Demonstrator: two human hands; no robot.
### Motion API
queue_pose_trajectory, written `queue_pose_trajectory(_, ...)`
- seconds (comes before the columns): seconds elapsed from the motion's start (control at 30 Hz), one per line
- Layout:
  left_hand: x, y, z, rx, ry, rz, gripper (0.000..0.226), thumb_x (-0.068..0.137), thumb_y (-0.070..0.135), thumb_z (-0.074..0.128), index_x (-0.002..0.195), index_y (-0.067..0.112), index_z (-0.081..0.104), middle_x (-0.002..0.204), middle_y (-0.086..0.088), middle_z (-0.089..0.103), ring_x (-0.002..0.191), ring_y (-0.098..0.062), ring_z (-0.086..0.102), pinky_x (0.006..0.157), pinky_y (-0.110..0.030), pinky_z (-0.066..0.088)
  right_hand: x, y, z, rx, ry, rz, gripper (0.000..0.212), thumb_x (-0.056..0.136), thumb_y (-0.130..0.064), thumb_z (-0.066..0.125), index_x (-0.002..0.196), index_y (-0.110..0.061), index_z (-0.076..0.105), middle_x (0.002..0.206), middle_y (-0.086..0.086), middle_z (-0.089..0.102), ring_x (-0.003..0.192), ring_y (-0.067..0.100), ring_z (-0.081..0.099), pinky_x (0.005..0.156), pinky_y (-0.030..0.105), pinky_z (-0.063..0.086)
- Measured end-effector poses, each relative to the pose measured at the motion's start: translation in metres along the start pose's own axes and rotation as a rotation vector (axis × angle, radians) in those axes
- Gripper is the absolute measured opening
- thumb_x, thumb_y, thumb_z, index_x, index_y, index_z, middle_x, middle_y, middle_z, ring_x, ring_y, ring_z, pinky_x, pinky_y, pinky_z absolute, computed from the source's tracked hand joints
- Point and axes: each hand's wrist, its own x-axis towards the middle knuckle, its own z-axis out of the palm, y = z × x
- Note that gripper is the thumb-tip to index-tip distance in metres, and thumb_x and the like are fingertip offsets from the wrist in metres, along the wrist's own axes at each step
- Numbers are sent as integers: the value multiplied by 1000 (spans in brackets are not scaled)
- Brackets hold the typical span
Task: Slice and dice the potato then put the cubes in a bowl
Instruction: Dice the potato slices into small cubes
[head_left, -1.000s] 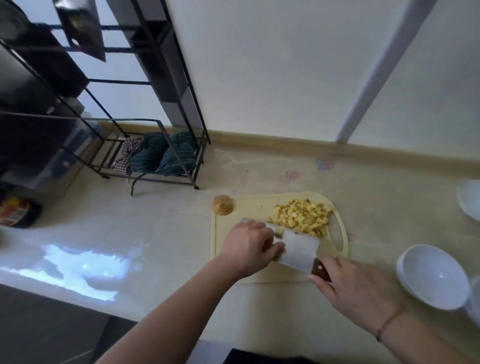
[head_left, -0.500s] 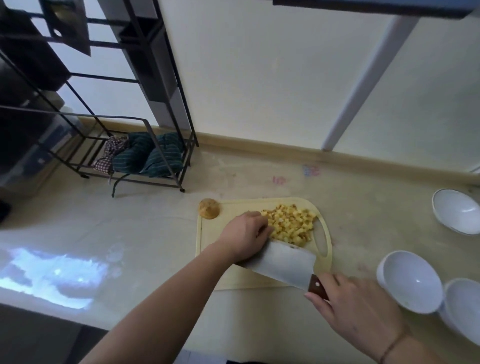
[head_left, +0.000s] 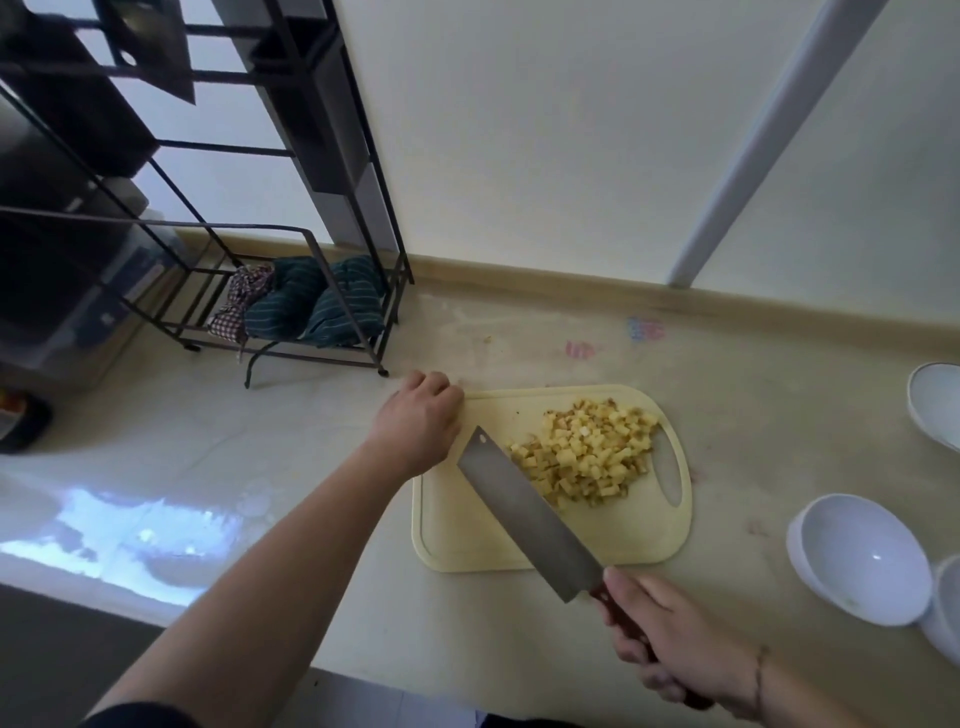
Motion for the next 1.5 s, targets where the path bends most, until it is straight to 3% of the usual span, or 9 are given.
queue_pose_trajectory(0.27,-4,-13,0,-168,31,18,46,92,18,73,136,10,61,136,-9,57,127,-30,47,106,-43,46,19,13,-7,161,107,-3,45,95,-51,36,83,-9,48,54,3,40,40,13,25,42,19,21)
queue_pose_trajectory(0.5,-8,-11,3,-241,169,87,46,72,0,85,115,5,71,112,-9,68,105,-36,61,82,-44,56,22,13,-5,139,132,-62,43,96,-49,34,84,-10,46,54,2,39,40,13,23,42,20,19)
queue_pose_trajectory(0.73,0,-7,-8,-201,92,26,53,88,29,79,135,15,59,123,-3,64,119,-24,54,92,-33,46,14,10,-2,134,126,-96,42,96,-47,35,85,-9,46,55,2,39,40,13,24,41,20,21)
queue_pose_trajectory(0.87,-27,-5,3,-243,330,133,45,82,35,80,118,10,67,109,-5,72,105,-29,62,82,-37,53,11,6,3,157,125,-102,42,96,-47,36,85,-8,46,54,2,39,39,13,26,41,20,23)
queue_pose_trajectory(1.03,-78,27,51,-341,304,198,46,73,27,90,110,6,71,108,-9,72,93,-32,66,80,-39,59,8,4,16,123,112,-121,41,97,-46,36,84,-9,46,54,1,39,40,13,26,43,22,21)
queue_pose_trajectory(1.1,-88,38,66,-326,317,196,40,79,27,83,111,6,72,112,-10,71,97,-31,65,83,-40,60,6,6,20,120,109,-122,41,97,-46,36,84,-9,47,55,2,39,41,14,27,43,22,20)
queue_pose_trajectory(1.2,-94,45,75,-384,383,171,30,89,30,64,107,8,72,116,-8,67,102,-25,59,90,-33,52,7,10,20,54,134,-141,42,97,-45,37,83,-7,47,56,3,37,41,13,26,40,19,19)
queue_pose_trajectory(1.3,-96,50,82,-415,451,137,22,86,21,71,103,7,70,113,-6,63,100,-22,55,90,-27,46,10,20,20,-83,186,-203,42,95,-45,38,81,-7,47,55,-1,41,41,10,31,39,20,25)
queue_pose_trajectory(1.5,-103,78,86,-410,499,92,18,91,21,68,103,8,72,112,-7,65,99,-26,58,83,-35,53,8,17,7,-414,216,-388,32,96,-39,41,70,-22,50,51,-7,52,47,3,47,53,22,38)
